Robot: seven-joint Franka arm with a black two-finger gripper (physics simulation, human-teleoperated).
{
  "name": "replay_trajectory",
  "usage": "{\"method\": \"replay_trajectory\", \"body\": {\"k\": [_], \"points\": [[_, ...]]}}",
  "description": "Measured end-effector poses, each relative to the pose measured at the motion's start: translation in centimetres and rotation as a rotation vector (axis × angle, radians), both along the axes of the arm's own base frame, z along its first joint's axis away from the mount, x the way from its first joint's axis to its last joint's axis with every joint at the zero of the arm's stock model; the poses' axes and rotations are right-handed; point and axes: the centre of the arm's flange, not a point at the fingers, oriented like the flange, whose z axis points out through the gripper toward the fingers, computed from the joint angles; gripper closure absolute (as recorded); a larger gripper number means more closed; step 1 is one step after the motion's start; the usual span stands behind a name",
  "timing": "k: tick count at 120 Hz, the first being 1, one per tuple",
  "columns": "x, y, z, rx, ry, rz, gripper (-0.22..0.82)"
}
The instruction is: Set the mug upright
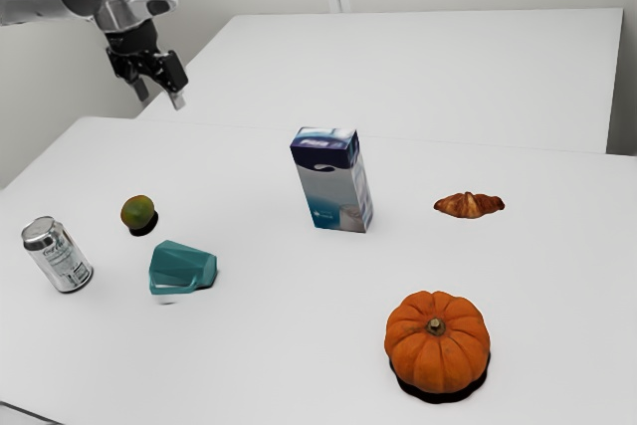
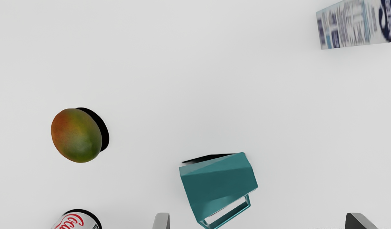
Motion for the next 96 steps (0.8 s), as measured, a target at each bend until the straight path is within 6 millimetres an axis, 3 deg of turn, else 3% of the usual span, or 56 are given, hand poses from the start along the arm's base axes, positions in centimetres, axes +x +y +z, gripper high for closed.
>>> {"method": "replay_trajectory", "body": {"k": [21, 45, 62, 79, 96], "points": [[-0.5, 1.4, -1.8, -0.046, 0.025, 0.018, 0.0], [-3.2, 9.4, -7.7, -0.266, 0.141, 0.219, 0.0], [-5.9, 13.0, -13.7, -0.442, 0.258, 0.355, 0.0], [-7.7, 12.9, -18.3, -0.565, 0.336, 0.418, 0.01], [-7.7, 12.4, -21.7, -0.611, 0.384, 0.444, 0.0]]}}
